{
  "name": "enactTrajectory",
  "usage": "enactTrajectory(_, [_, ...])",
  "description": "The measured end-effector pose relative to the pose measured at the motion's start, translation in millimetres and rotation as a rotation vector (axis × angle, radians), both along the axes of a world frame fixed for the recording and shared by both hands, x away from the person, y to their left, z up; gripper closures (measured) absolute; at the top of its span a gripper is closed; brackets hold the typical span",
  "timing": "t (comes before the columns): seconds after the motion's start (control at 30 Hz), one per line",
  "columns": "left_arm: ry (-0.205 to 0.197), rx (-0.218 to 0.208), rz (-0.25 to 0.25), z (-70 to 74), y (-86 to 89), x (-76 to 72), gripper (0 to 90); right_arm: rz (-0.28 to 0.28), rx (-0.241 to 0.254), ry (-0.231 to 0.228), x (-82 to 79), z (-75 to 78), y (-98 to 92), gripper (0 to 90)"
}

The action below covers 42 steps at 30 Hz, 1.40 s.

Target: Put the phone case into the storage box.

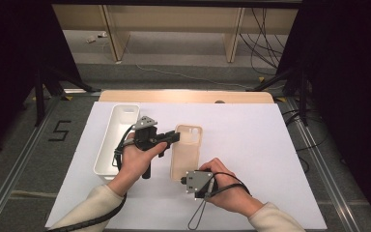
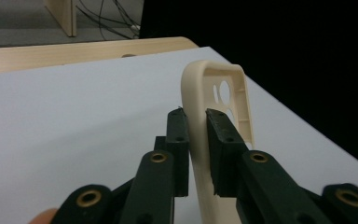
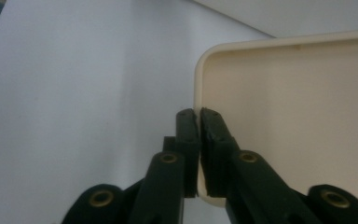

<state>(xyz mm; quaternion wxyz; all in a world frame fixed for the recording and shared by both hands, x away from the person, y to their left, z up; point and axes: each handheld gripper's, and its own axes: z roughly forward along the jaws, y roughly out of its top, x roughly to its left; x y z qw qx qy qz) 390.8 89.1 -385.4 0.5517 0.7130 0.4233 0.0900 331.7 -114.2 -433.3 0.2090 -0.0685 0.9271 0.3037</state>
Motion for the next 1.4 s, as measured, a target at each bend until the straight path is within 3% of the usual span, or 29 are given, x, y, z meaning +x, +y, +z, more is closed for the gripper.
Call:
enactTrajectory(0.07, [-0.056,0.046,0.007,2.6,-1.7,-3.2,82.2,-0.017,0.021,0.003,1.0,-0.3,-0.5,78.9])
enactTrajectory(0.17, [-0.064,0.031,-0.002,6.0,-0.9,-4.9,82.3,-0.048,0.060,-0.004,1.9,2.6,-3.0,69.5])
enactTrajectory(0.47, [-0.143,0.088,0.023,10.9,5.5,-7.1,82.3,-0.152,0.195,0.027,6.9,8.6,-18.3,45.7])
enactTrajectory(0.63, [-0.149,0.080,0.032,12.4,9.6,-7.8,82.2,-0.215,0.253,0.053,9.2,8.0,-30.2,36.1])
enactTrajectory(0.9, [-0.166,0.073,0.045,16.9,16.9,-11.7,82.2,-0.264,0.324,0.103,9.6,8.1,-45.6,29.4])
enactTrajectory(1.4, [-0.195,0.057,0.055,26.7,27.7,-17.5,82.1,-0.337,0.414,0.163,8.2,7.2,-73.1,25.8])
